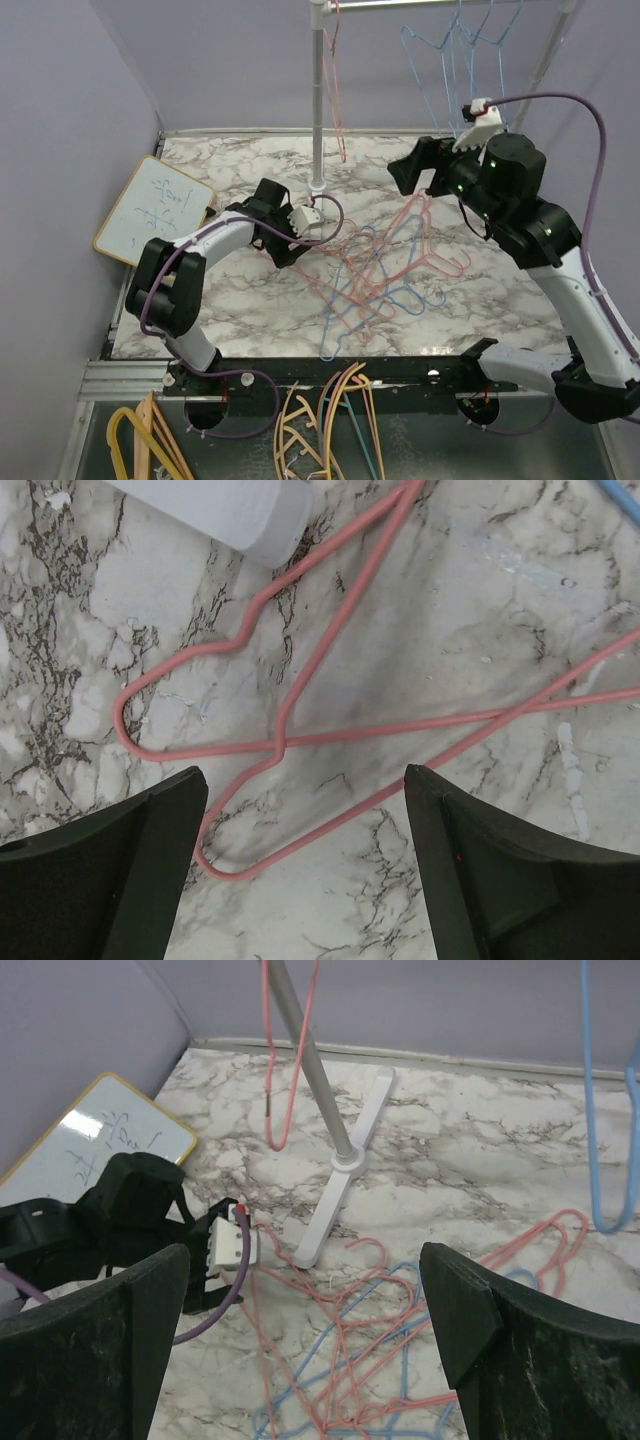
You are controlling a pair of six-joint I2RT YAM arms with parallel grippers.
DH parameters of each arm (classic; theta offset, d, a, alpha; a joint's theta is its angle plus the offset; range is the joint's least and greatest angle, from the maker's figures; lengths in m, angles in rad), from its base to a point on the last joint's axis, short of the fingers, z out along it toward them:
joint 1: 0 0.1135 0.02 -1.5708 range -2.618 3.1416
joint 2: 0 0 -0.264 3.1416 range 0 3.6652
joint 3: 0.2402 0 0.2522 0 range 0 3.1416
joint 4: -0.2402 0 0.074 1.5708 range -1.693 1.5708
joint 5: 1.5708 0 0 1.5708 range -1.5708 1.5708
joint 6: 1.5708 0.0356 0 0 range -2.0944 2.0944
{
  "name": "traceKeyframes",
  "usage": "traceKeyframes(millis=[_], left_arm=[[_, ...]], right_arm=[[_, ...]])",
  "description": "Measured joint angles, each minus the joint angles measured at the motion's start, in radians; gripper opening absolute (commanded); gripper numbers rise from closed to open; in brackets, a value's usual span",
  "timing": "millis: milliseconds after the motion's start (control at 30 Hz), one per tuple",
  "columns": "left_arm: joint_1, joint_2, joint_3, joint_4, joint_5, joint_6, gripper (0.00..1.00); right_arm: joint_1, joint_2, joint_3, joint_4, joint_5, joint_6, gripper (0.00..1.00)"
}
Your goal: Organize the hangers
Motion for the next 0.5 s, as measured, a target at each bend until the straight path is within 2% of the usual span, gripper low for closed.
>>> traceKeyframes(millis=[167,300,500], left_arm=[[-0.002,0.064,0.005,0.039,-0.036,-0.05,0.81],[-0.009,0.079,0.015,0.063,-0.06,-0.077,0.72],[-0.036,0.17,0.074,0.085,-0.09,-0.121,0.68]], right_arm=[[0.0,-0.113,-0.087,0.004,0.032,0.031,1.0],[0.0,-0.122,-0.147,0.01,0.031,0.055,1.0],[0.0,-0.096,-0.23,0.009,0.006,0.081,1.0]])
